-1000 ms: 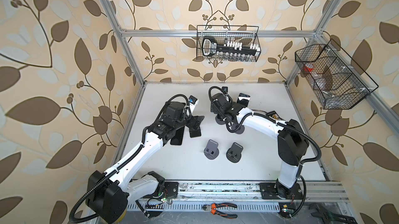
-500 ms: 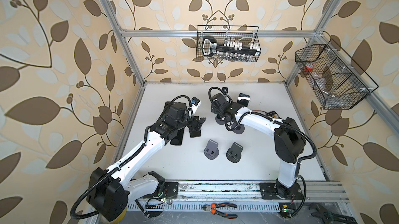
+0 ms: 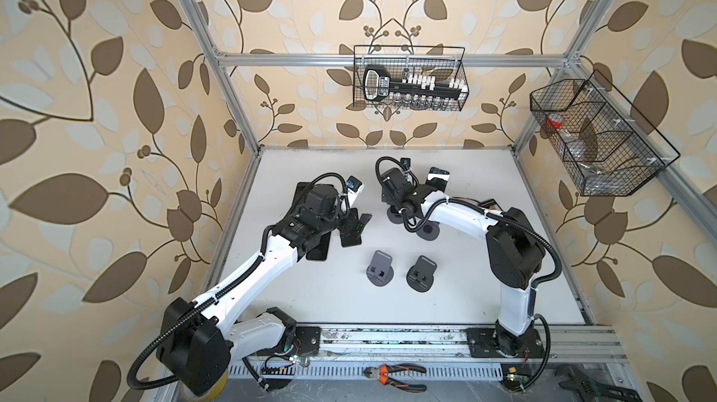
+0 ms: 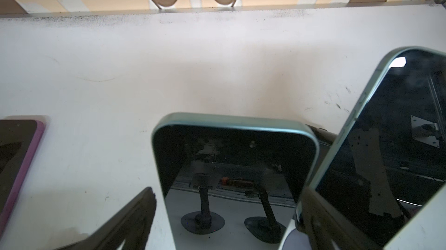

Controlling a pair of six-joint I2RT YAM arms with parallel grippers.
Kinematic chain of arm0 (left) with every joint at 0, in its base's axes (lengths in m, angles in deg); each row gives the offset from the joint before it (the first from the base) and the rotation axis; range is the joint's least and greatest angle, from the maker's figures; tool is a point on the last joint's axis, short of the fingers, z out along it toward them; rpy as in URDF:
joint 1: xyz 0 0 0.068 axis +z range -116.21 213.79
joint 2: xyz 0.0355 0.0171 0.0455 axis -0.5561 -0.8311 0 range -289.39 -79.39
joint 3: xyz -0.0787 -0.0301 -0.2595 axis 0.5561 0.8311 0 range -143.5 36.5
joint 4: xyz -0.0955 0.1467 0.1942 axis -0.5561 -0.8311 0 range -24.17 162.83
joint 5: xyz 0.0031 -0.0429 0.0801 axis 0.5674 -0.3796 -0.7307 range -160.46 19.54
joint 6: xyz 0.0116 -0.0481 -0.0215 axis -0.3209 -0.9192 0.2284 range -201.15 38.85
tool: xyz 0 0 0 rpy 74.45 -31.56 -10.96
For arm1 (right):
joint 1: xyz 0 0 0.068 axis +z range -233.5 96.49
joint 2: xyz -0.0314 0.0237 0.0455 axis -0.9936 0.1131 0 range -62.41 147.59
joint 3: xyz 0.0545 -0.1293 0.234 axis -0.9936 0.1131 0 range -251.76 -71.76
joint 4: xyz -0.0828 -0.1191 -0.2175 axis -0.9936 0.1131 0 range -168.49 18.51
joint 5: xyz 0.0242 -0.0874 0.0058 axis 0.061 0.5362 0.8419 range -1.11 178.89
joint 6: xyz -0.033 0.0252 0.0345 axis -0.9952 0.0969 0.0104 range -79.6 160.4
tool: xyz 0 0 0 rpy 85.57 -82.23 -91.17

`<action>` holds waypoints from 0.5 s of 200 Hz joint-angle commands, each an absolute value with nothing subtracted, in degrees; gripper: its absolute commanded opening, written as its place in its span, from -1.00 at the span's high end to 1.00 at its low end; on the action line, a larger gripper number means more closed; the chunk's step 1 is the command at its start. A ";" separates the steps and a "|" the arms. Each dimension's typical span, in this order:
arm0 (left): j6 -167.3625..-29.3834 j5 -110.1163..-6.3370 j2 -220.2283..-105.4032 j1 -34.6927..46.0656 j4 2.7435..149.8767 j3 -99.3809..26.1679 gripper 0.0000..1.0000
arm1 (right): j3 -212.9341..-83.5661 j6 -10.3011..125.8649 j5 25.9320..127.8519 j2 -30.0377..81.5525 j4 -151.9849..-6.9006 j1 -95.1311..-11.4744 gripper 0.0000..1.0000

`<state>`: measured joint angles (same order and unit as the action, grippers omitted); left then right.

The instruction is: Remove the phone from the phone stand

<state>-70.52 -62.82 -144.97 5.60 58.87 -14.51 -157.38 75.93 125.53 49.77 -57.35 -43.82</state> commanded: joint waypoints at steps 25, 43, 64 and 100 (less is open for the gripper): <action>-68.94 -62.34 -145.29 4.96 58.77 -16.06 -0.98 | -160.00 76.05 125.10 52.09 -58.28 -45.44 -0.85; -68.82 -62.45 -145.30 4.91 58.68 -16.06 -0.98 | -160.18 76.08 125.10 52.46 -58.36 -45.67 -0.84; -68.74 -62.58 -145.39 4.75 58.59 -16.06 -0.98 | -160.17 76.26 124.76 52.86 -58.63 -45.95 -0.83; -68.56 -62.81 -145.48 4.52 58.54 -16.06 -0.98 | -160.17 76.34 123.53 53.26 -59.11 -46.21 -0.79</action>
